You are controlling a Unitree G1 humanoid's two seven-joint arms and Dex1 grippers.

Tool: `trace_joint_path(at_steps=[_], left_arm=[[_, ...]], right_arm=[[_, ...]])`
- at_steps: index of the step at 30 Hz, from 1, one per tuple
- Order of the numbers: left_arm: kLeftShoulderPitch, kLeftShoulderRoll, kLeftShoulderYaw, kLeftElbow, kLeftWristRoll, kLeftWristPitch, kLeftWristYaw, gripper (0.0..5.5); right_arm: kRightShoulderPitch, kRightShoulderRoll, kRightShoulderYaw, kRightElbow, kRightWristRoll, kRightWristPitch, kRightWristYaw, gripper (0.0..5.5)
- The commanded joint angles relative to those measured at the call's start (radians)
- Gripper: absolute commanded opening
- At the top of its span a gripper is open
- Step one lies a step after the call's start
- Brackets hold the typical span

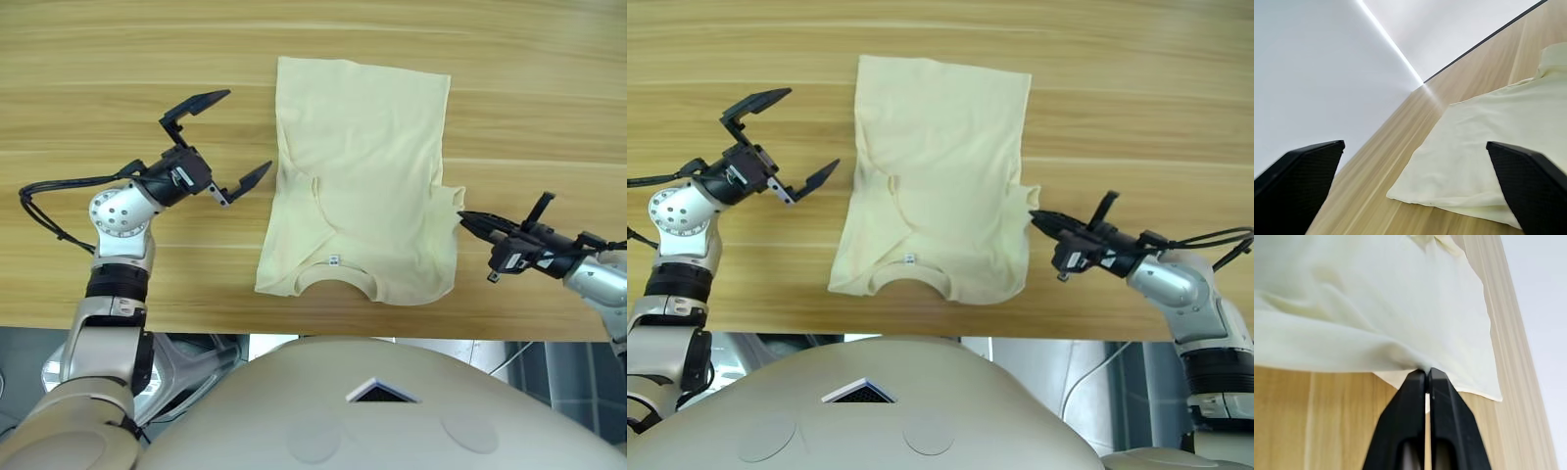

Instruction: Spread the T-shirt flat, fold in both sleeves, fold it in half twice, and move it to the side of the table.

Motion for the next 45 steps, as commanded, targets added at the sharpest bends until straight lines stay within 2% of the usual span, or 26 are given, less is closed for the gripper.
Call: trace_joint_path(at_steps=[1,13,19,31,33,45], left_arm=[[-0.022,-0.001,-0.001,0.010,0.014,-0.005,0.002,5.40],[-0.038,-0.010,-0.010,0.029,0.024,-0.011,0.002,5.40],[-0.033,-0.015,-0.017,0.020,0.025,-0.007,0.004,5.40],[-0.028,-0.026,-0.029,0.005,0.020,0.007,-0.004,5.40],[-0.028,-0.027,-0.031,0.005,0.016,0.008,-0.010,5.40],[-0.018,-0.034,-0.056,-0.005,-0.010,0.030,-0.047,5.40]], right_arm=[[-0.037,0.006,0.035,-0.033,-0.020,0.015,0.028,0.02],[-0.197,0.066,0.183,-0.062,-0.100,0.067,0.092,0.02],[-0.292,0.124,0.270,0.019,-0.240,0.116,0.085,0.02],[-0.331,0.192,0.312,0.026,-0.201,0.153,0.078,0.02],[-0.342,0.211,0.306,0.031,-0.180,0.160,0.072,0.54],[-0.382,0.284,0.316,0.065,-0.127,0.177,0.066,2.48]])
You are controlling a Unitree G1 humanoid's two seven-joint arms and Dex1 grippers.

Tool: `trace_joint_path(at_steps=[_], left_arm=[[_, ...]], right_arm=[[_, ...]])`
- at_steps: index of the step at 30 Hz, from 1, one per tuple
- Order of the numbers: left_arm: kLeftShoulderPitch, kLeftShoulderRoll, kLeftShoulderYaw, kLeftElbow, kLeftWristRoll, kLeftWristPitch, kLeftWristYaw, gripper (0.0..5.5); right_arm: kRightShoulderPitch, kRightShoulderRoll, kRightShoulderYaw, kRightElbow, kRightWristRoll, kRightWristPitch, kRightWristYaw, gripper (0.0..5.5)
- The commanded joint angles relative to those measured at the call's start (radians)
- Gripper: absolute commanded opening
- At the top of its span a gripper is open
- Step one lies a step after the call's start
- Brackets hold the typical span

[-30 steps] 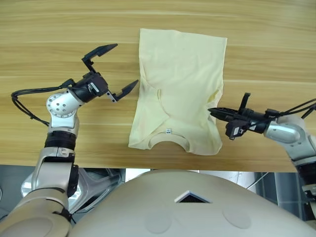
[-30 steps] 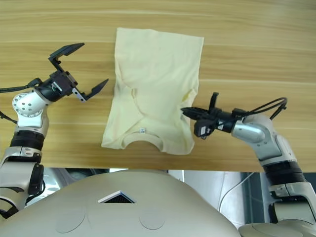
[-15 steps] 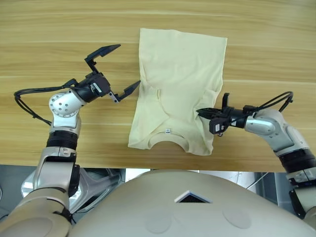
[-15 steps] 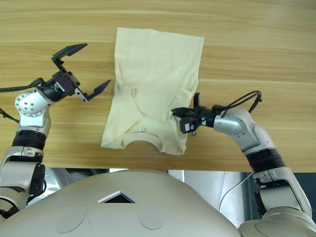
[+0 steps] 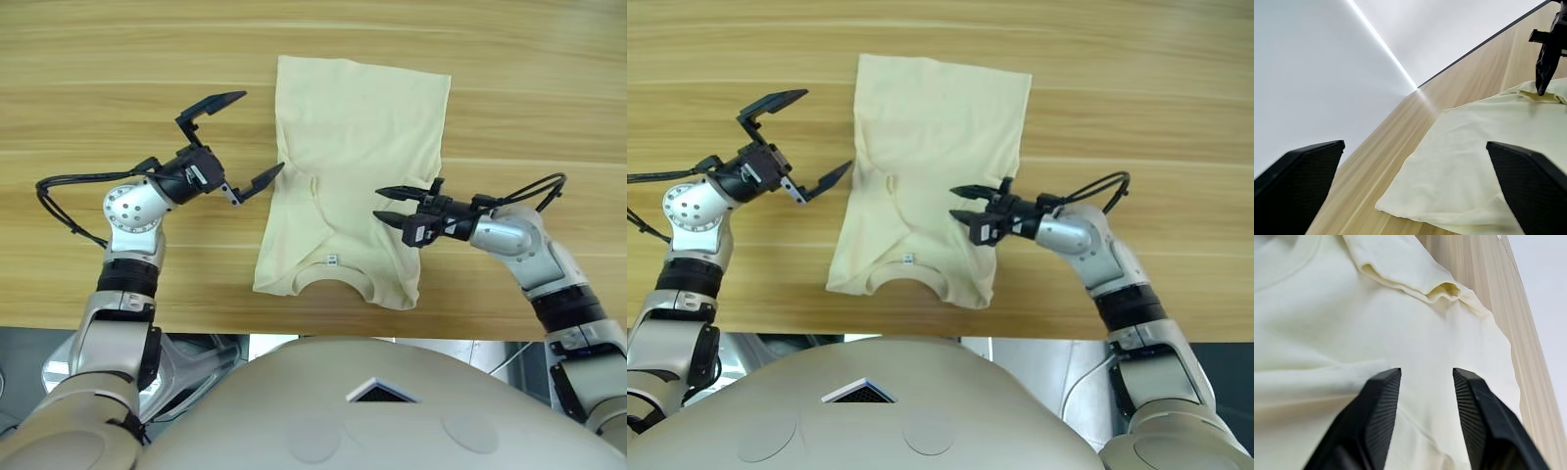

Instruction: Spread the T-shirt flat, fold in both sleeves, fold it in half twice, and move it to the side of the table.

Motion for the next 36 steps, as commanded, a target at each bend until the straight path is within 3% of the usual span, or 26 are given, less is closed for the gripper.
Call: trace_joint_path(at_steps=[1,4,9,12,15,19,23,36], left_arm=[[0.014,0.000,-0.029,-0.023,-0.029,0.032,-0.055,5.40],[0.039,0.023,-0.068,-0.065,-0.063,0.067,-0.138,5.40],[0.080,0.185,-0.022,-0.161,-0.091,0.109,-0.242,5.40],[0.166,0.306,0.001,-0.216,-0.051,0.072,-0.277,5.40],[0.220,0.385,0.013,-0.226,0.033,0.046,-0.269,5.40],[0.255,0.412,-0.021,-0.202,0.160,0.013,-0.241,5.40],[0.279,0.383,-0.077,-0.229,0.229,-0.001,-0.219,5.40],[0.299,0.392,-0.200,-0.274,0.238,-0.008,-0.181,5.40]], right_arm=[[-0.023,0.029,0.005,-0.002,0.037,0.000,-0.001,2.71],[-0.002,0.003,-0.055,-0.055,0.151,-0.014,0.010,3.23],[0.149,-0.196,-0.318,-0.103,0.358,-0.090,0.040,3.95],[0.269,-0.284,-0.438,-0.061,0.383,-0.156,0.060,4.01],[0.427,-0.360,-0.484,-0.006,0.361,-0.222,0.110,4.01],[0.520,-0.386,-0.460,-0.008,0.372,-0.257,0.159,4.01],[0.536,-0.358,-0.355,-0.018,0.345,-0.250,0.213,4.01],[0.496,-0.288,-0.069,-0.078,0.294,-0.249,0.275,4.01]])
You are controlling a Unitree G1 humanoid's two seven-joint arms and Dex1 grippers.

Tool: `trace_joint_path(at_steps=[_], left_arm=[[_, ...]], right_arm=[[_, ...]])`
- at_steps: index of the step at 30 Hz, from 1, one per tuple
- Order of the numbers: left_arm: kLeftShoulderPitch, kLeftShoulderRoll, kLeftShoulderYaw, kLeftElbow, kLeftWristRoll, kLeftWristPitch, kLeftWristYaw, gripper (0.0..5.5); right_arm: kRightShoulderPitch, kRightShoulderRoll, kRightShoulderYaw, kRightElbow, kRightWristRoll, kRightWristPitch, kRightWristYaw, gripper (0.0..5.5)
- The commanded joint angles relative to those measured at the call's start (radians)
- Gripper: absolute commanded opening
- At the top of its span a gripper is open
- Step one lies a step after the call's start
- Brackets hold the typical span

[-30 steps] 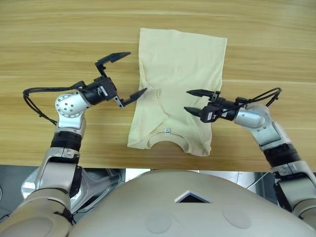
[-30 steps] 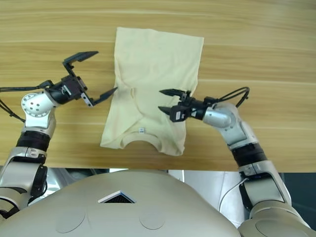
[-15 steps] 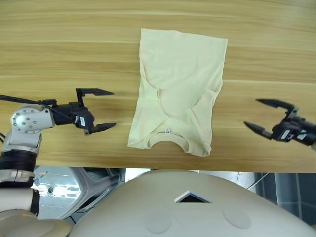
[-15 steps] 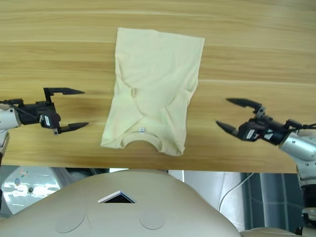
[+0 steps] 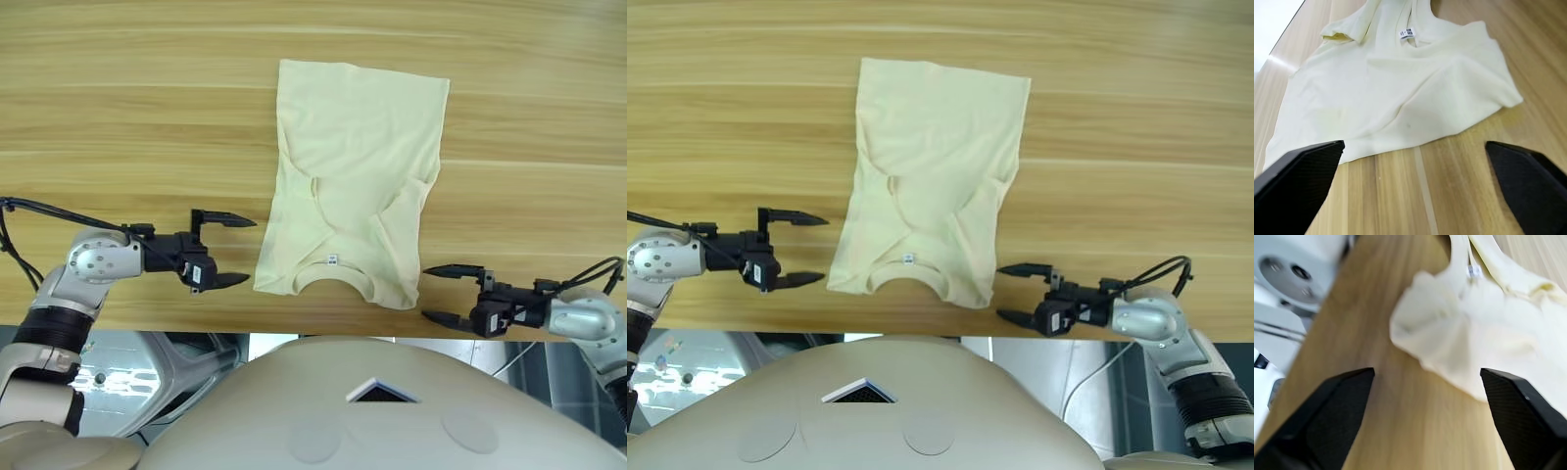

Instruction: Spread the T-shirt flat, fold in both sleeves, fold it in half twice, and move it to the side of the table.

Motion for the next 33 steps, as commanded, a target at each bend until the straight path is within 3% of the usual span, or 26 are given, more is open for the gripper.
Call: trace_joint_path(at_steps=[1,6,9,29,33], left_arm=[[0.023,0.015,-0.044,-0.009,0.030,0.014,-0.014,5.40],[0.000,0.002,-0.084,0.019,0.033,0.004,-0.016,5.40],[-0.015,-0.012,-0.103,0.048,0.040,-0.012,-0.009,4.97],[-0.035,-0.029,-0.196,0.056,-0.012,-0.029,-0.019,1.61],[-0.034,-0.023,-0.208,0.050,-0.027,-0.029,-0.025,0.93]], right_arm=[[-0.015,0.007,0.053,-0.007,-0.033,0.021,0.021,4.01],[-0.064,0.044,0.072,0.003,-0.060,0.048,-0.012,4.01],[-0.085,0.056,0.077,0.011,-0.073,0.059,-0.028,4.06],[-0.123,0.074,0.086,0.031,-0.105,0.078,-0.082,0.44],[-0.126,0.073,0.089,0.033,-0.104,0.074,-0.087,0.06]])
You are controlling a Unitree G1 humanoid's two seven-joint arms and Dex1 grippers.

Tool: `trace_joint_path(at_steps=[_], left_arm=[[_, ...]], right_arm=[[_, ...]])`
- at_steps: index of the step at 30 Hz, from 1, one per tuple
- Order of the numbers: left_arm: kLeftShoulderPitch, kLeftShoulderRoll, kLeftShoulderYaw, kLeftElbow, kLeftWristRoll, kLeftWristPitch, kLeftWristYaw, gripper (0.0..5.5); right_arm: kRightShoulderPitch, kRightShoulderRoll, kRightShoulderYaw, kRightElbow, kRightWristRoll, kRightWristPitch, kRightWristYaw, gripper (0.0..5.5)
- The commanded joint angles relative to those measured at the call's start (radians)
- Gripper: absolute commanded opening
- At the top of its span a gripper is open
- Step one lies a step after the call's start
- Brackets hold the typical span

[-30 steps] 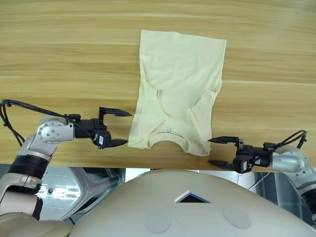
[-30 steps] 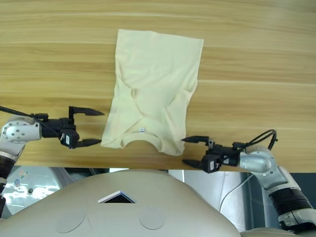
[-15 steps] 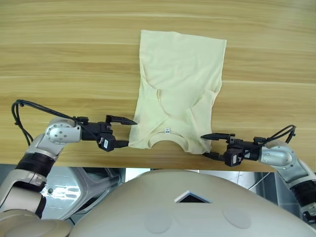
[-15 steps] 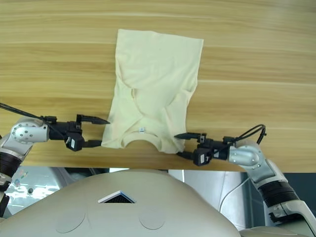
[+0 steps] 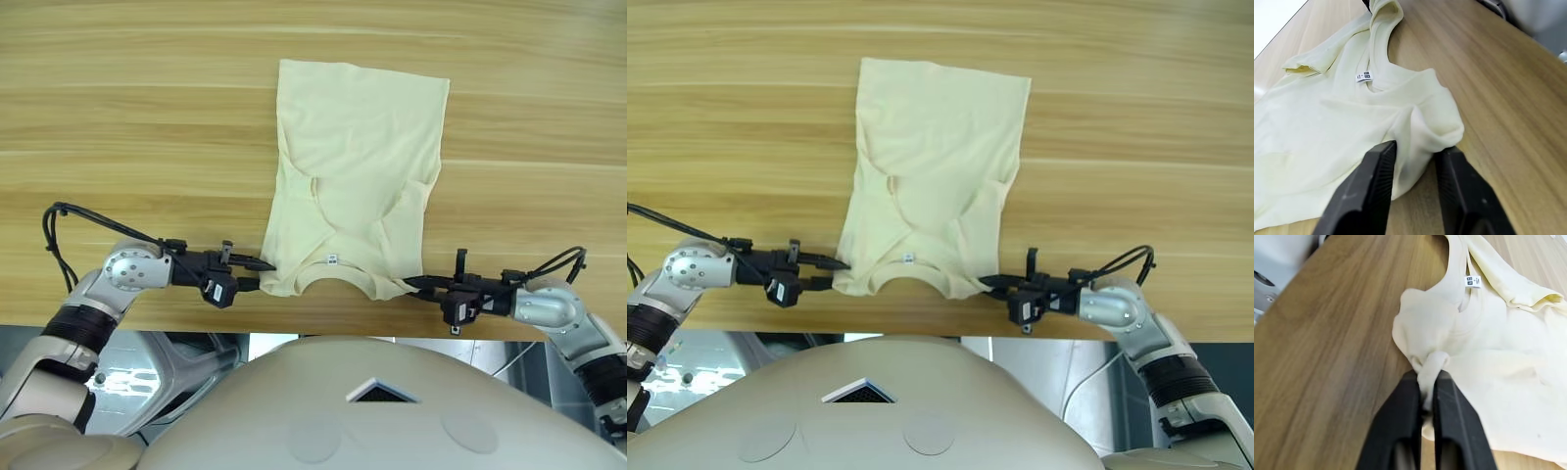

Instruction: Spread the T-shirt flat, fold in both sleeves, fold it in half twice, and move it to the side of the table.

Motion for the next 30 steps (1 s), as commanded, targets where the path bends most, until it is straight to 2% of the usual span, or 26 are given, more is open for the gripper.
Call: trace_joint_path(at_steps=[1,4,7,22,30], left_arm=[[0.005,0.009,-0.019,-0.004,0.000,0.013,-0.024,0.83],[0.008,0.015,-0.020,-0.021,-0.030,0.013,-0.033,0.30],[0.013,0.018,-0.018,-0.031,-0.051,0.009,-0.036,0.00],[0.073,0.044,-0.001,-0.114,-0.185,0.012,-0.073,0.00],[0.166,0.123,-0.003,-0.265,-0.369,0.006,-0.125,0.00]], right_arm=[[-0.008,-0.002,0.001,0.010,-0.013,0.014,-0.001,0.06],[-0.008,-0.010,0.000,0.001,0.011,0.005,0.006,0.06],[-0.006,-0.017,-0.001,-0.002,0.028,-0.002,0.014,0.06],[0.047,-0.104,0.018,-0.002,0.189,-0.103,0.114,0.05],[0.103,-0.173,-0.008,-0.017,0.330,-0.171,0.161,0.05]])
